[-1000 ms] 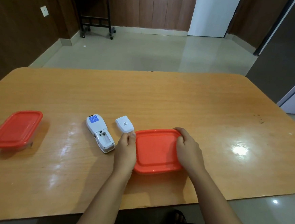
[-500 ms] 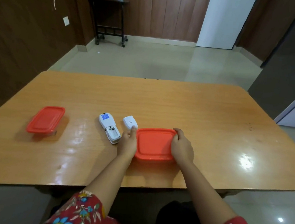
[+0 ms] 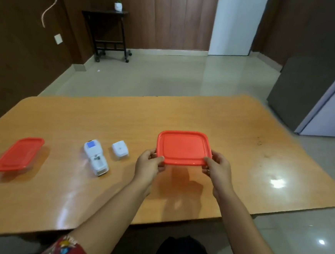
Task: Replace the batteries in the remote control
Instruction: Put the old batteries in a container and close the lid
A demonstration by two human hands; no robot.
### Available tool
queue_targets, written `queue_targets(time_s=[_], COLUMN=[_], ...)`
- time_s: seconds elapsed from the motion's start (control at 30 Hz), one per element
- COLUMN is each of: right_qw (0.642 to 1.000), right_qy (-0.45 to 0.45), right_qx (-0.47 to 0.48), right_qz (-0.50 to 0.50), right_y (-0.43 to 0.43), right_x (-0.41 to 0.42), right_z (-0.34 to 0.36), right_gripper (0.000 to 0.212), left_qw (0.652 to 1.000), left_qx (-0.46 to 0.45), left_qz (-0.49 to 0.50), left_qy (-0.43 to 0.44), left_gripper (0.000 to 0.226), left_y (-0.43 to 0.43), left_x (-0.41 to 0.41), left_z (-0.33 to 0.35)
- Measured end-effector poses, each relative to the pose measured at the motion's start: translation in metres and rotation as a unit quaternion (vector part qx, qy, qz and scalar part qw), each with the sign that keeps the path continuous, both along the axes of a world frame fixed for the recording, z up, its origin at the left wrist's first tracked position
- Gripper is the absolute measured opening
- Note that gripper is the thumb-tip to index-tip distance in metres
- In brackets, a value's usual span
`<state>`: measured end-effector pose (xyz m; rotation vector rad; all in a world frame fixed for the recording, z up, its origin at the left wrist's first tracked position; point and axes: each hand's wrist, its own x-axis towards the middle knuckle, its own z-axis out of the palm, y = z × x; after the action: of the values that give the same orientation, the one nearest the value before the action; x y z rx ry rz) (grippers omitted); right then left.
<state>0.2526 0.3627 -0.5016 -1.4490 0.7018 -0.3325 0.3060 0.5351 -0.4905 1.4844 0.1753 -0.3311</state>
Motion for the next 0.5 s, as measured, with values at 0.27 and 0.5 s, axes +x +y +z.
queue_targets(time_s=[0.27,0.5], right_qw=[0.987,0.977], right_qy=[-0.096,-0.132], right_qx=[-0.024,0.009], right_qz=[-0.123,-0.166], right_y=[-0.160,-0.282], right_x=[0.085,0.194], right_z=[0.004,-0.032], right_gripper=[0.044,0.038], left_qw=[0.995,0.994], left_qx=[0.018,-0.017], left_qz=[-0.090,-0.086], left_qy=[-0.044,-0.059], left_gripper=[0.015,0.034], left_y=[-0.176,-0.306], left_x=[0.099,0.197], left_z=[0.006,-0.030])
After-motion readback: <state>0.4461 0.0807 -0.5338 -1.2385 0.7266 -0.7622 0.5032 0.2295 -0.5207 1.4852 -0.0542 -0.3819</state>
